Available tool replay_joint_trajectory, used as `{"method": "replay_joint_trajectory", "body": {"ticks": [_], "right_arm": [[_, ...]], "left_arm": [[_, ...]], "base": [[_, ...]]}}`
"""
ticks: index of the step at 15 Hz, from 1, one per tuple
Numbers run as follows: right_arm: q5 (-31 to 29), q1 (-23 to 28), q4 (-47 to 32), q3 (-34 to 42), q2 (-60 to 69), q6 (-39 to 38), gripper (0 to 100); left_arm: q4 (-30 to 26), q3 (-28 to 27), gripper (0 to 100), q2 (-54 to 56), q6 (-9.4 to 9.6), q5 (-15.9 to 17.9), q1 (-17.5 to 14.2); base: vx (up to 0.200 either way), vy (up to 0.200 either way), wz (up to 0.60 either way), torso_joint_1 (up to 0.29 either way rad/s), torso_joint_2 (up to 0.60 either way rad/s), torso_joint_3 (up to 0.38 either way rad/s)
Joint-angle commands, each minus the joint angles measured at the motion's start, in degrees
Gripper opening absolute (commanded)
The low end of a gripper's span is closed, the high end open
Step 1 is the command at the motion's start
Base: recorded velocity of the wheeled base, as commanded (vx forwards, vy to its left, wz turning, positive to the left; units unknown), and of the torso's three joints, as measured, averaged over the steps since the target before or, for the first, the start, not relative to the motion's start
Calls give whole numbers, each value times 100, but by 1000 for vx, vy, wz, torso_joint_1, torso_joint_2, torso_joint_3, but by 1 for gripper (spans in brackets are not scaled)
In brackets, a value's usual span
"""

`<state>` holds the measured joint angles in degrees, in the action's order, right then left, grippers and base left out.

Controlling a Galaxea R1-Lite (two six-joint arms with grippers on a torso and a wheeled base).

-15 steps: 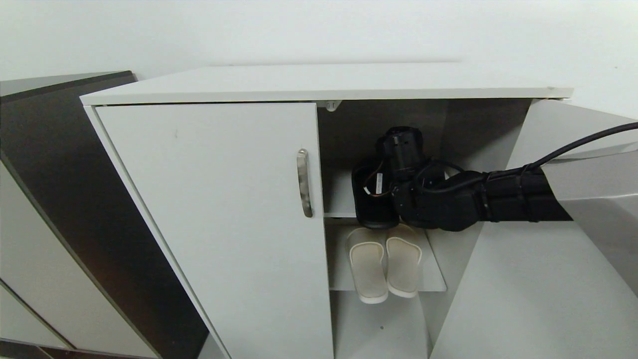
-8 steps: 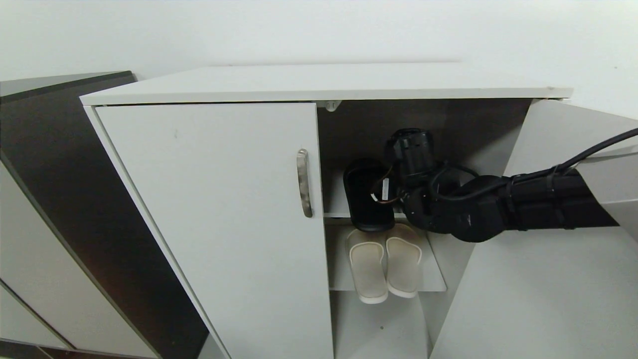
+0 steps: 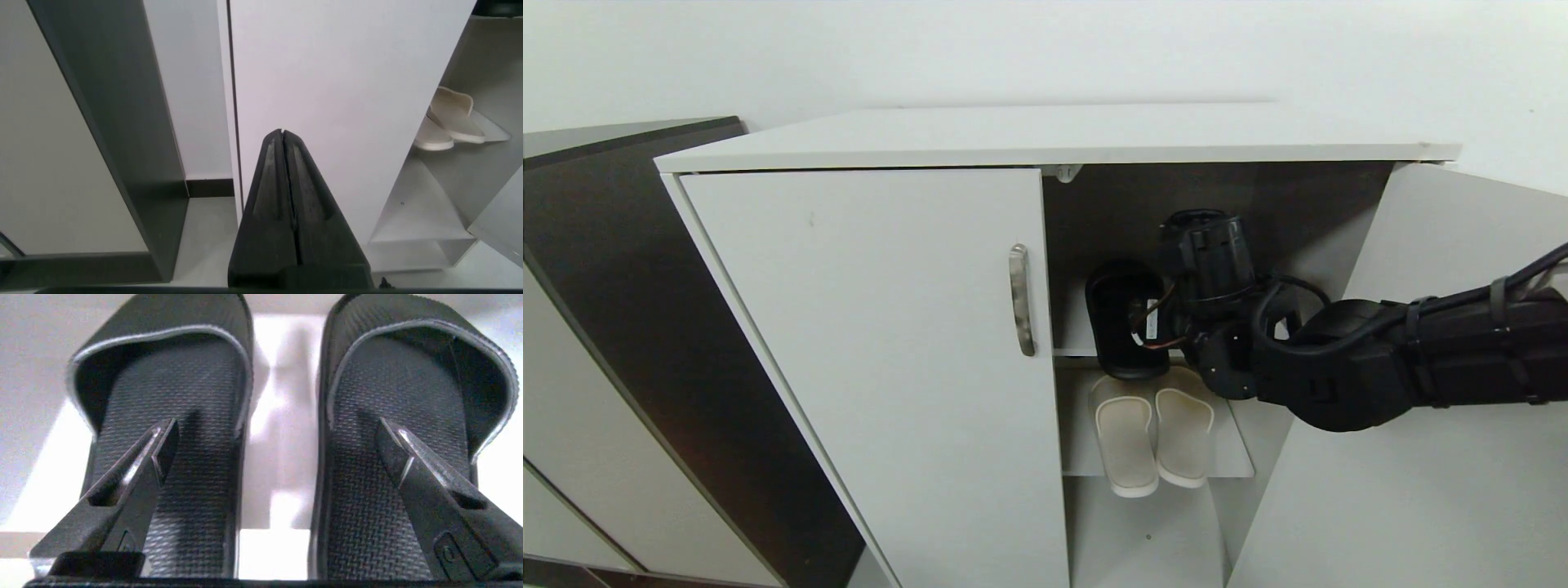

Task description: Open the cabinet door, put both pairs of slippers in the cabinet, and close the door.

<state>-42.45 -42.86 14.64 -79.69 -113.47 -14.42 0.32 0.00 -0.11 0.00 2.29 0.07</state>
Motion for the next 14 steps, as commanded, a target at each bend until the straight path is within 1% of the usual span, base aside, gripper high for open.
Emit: {"method": "replay_joint_trajectory", "body": {"ticks": [1,5,6,9,14], "right_arm": [[0,6,4,-3,35,1,100],[0,-12,-5,32,97,1,100],[0,-100,-23,76,185,18,100],[-185,-249,4,419,387,150,100],[-150,-539,-5,1166,1117,150,100]], "left_arm": [[3,0,0,2,0,-1,1],[3,0,0,2,0,-1,-7],[3,0,0,2,0,-1,-7],[3,0,0,2,0,-1,1],[3,0,0,2,0,-1,1]], "base": [[0,0,0,0,0,0],[0,0,0,0,0,0],[0,0,0,0,0,0],[0,0,0,0,0,0],[0,0,0,0,0,0]]}}
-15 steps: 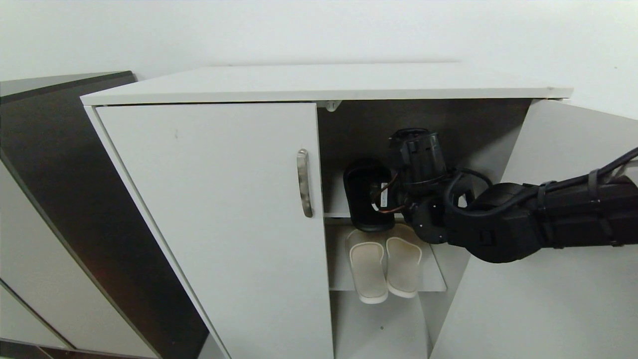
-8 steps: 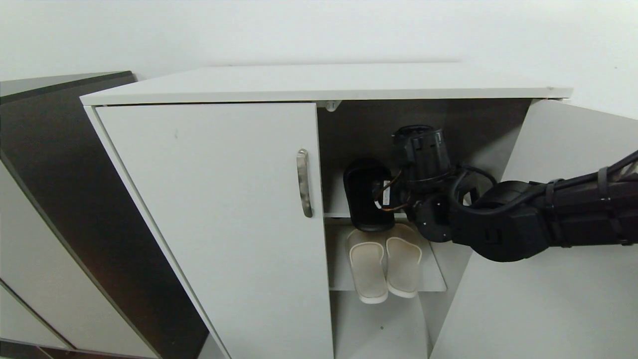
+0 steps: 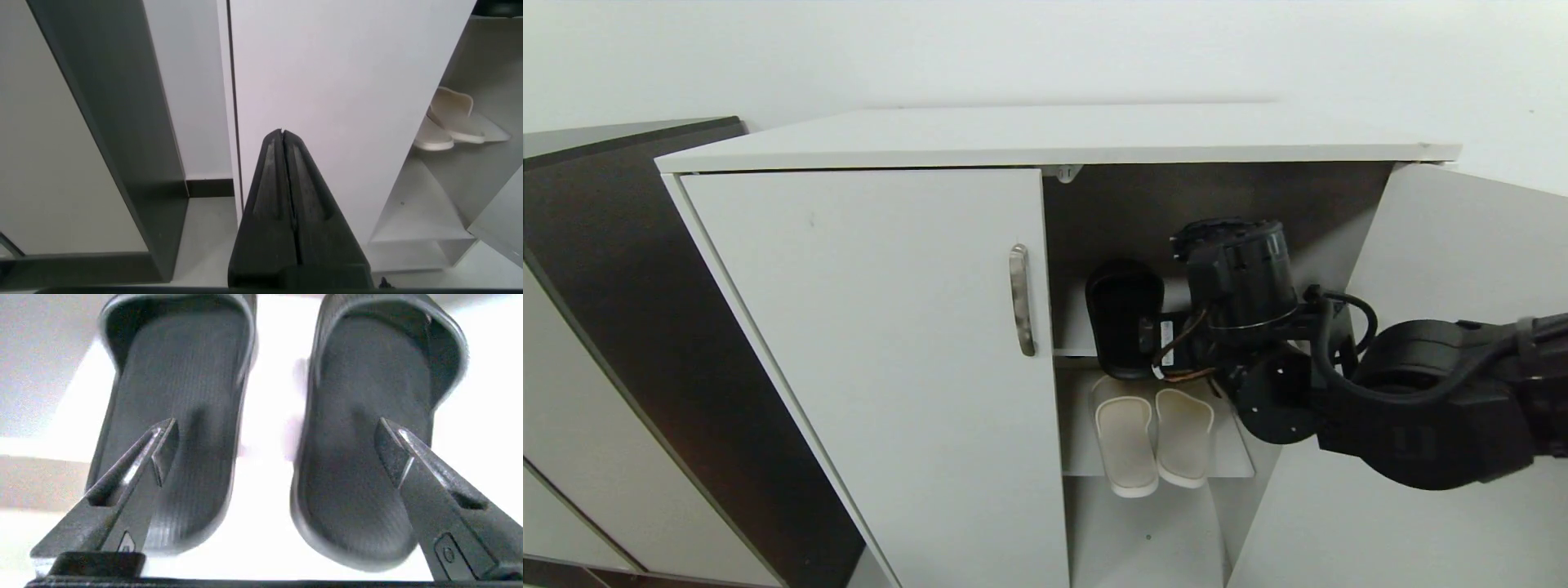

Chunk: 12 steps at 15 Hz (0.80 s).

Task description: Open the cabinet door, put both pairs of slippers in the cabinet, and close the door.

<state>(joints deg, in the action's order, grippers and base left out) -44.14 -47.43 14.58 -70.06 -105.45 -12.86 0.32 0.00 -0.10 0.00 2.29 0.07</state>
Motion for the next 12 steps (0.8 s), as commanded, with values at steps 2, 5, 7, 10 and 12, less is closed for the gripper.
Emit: {"method": "replay_joint_trajectory", "body": {"ticks": [2,5,7,10,12], "right_arm": [[90,-258,10,581,613,-23,0],[81,-662,1,1038,1070,-15,0],[99,-723,1,1284,1202,-67,0],[362,-776,1,1416,1281,-111,0],[362,-785,1,1495,1246,-129,0]], "left_arm": [[3,0,0,1,0,-1,-7],[3,0,0,1,0,-1,-7],[3,0,0,1,0,-1,1],[3,0,0,1,0,-1,-7],[3,0,0,1,0,-1,1]], "base": [[0,0,0,0,0,0],[0,0,0,0,0,0],[0,0,0,0,0,0],[0,0,0,0,0,0],[0,0,0,0,0,0]]}}
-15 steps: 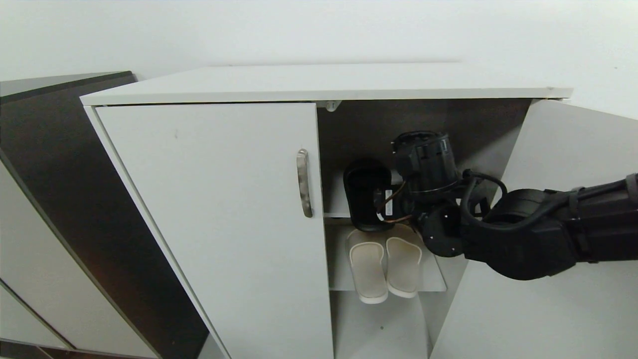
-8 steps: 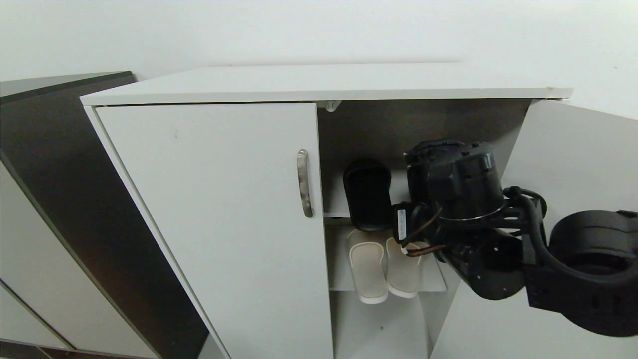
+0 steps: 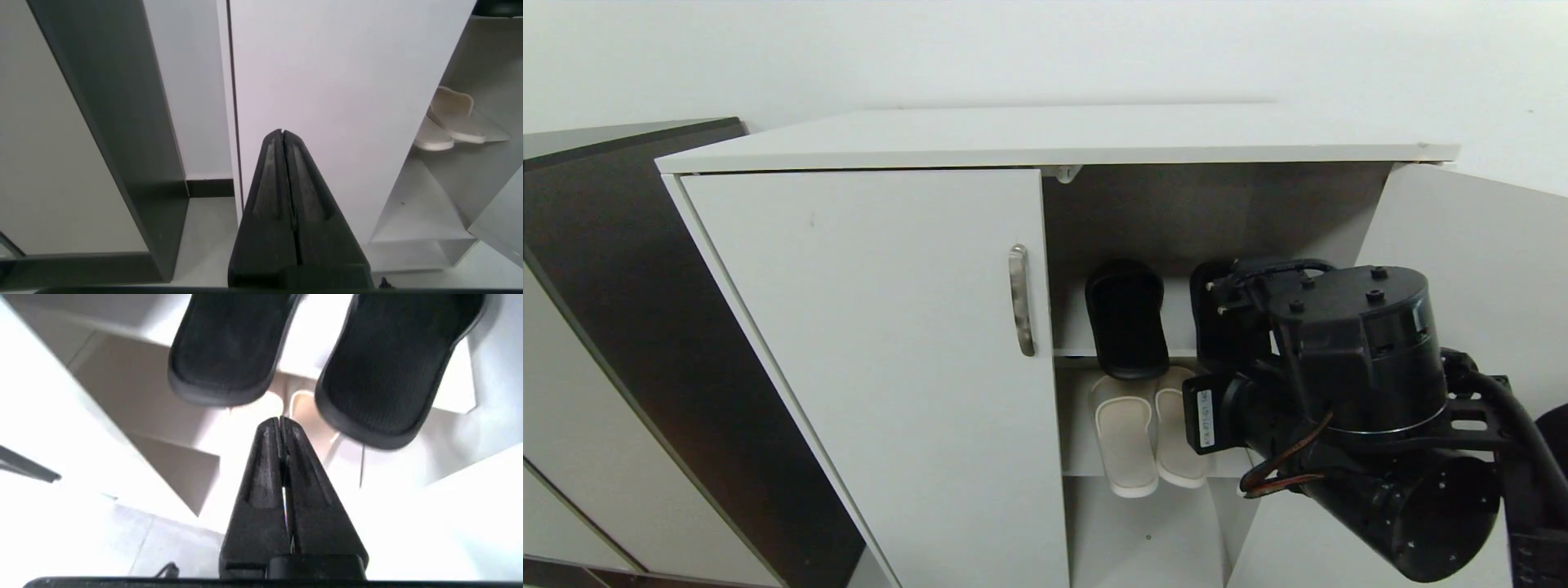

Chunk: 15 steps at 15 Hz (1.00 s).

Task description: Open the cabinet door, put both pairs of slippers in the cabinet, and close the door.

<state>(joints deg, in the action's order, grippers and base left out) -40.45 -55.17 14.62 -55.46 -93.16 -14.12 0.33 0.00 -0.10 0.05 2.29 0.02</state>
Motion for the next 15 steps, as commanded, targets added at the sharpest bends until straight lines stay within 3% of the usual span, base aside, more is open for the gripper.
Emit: {"method": "replay_joint_trajectory", "body": {"ticks": [1,11,15], "right_arm": [[-7,-11,6,35,8,-3,0],[-33,-2,15,140,17,-21,0],[-42,16,366,263,26,-3,0]], "left_arm": [[2,0,0,1,-5,-1,-2],[2,0,0,1,-5,-1,-2],[2,0,0,1,4,-1,-2]], "base": [[-200,0,0,7,2,2],[-200,0,0,2,1,1],[-200,0,0,2,2,4]]}}
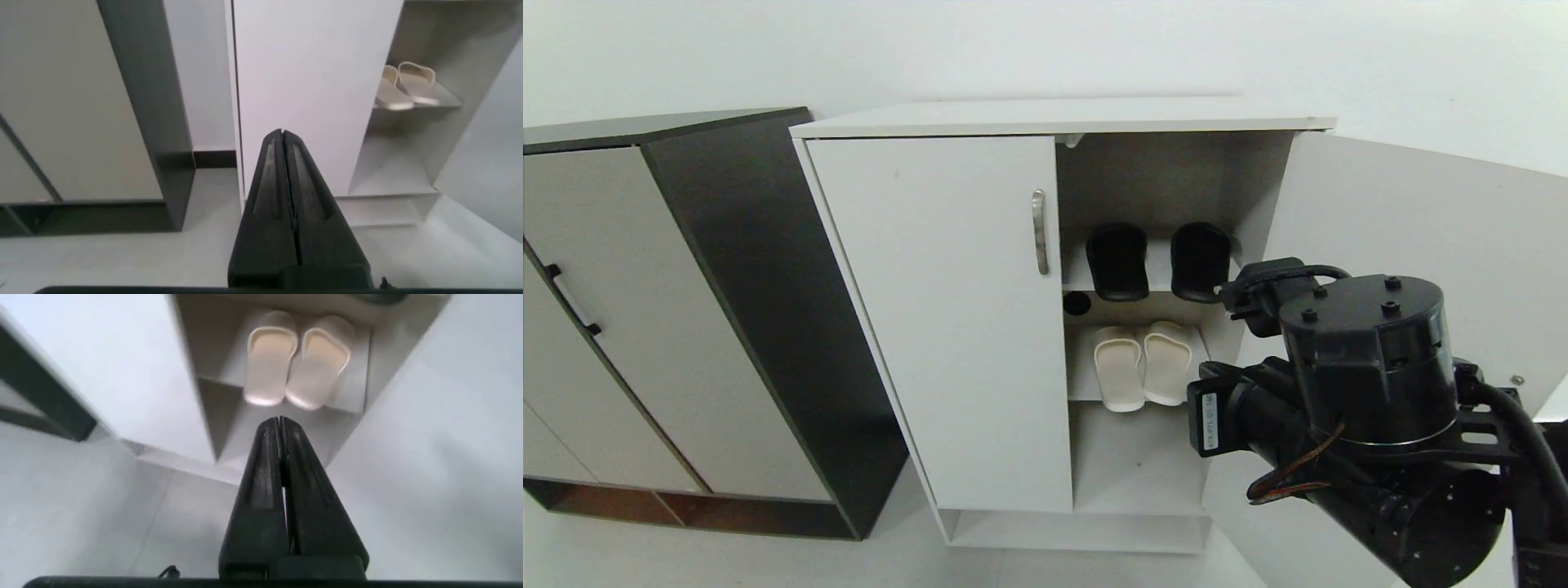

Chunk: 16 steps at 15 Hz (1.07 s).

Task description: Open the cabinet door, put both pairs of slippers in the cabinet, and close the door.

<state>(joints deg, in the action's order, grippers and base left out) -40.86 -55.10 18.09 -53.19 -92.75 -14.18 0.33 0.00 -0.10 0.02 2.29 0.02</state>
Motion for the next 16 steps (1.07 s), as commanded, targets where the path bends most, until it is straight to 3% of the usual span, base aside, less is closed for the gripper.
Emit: {"method": "replay_joint_trajectory", "body": {"ticks": [1,16], "right_arm": [[-1,26,45,45,-15,3,0],[26,70,45,318,-15,64,0]], "left_arm": [[2,0,0,1,-2,-1,6],[2,0,0,1,-2,-1,-2]], "base": [[-200,0,0,2,-2,-2],[-13,0,0,0,0,0]]}}
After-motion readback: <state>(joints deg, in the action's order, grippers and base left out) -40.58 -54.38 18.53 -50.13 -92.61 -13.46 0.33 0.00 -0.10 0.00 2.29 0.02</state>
